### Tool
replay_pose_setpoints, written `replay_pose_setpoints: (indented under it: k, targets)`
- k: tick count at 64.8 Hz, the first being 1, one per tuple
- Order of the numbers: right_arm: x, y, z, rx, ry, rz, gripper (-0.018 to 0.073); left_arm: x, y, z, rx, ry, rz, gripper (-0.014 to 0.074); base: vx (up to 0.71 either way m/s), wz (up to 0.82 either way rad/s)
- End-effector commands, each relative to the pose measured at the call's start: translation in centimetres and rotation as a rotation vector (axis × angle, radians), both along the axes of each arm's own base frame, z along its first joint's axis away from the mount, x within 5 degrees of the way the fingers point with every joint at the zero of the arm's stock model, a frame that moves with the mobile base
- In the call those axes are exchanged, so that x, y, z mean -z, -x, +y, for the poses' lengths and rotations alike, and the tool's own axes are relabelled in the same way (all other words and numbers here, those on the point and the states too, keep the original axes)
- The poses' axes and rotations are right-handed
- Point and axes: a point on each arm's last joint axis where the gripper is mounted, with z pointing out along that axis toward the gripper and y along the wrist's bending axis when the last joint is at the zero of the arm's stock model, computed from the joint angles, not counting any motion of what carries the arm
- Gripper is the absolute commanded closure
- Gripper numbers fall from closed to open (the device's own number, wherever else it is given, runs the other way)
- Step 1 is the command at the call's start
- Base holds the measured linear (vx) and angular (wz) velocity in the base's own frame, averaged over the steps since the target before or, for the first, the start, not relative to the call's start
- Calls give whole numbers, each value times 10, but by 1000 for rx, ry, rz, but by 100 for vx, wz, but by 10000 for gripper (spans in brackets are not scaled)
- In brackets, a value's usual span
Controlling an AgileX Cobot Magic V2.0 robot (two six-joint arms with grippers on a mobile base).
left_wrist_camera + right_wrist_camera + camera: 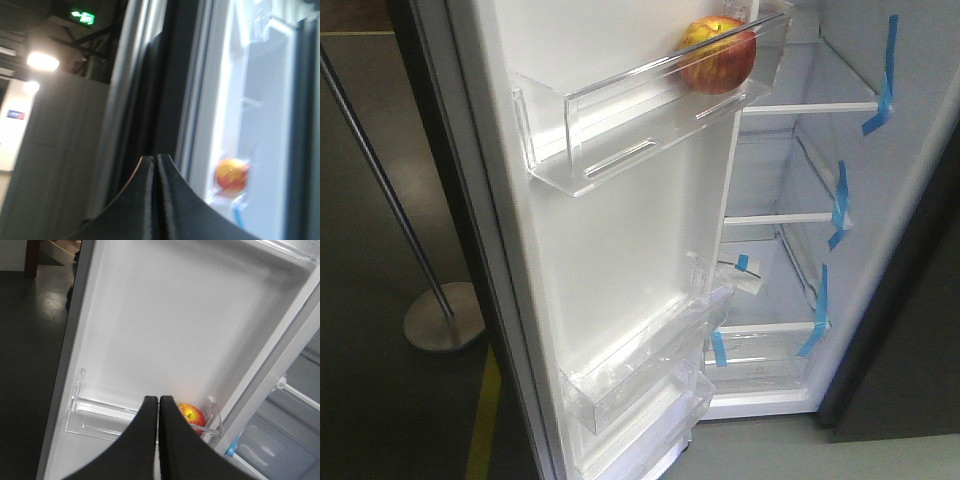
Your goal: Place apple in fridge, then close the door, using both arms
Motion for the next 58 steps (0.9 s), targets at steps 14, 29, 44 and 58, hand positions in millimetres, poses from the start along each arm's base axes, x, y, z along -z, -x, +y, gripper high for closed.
replay_pose_setpoints:
  k: [14,29,44,58]
  targets:
    - [30,1,-4,58,-59,-22,564,-100,-12,-11,162,28,22,603,0,0]
    - [104,16,-12,153,-149,-11,564,-151,-57,-14,173,54,77,603,0,0]
    - [158,46,-19,197,-202,-37,564,-172,-119,-16,226,184,209,603,0,0]
    - [178,58,-20,194,-233,-41,560,-190,-178,-20,247,217,259,603,0,0]
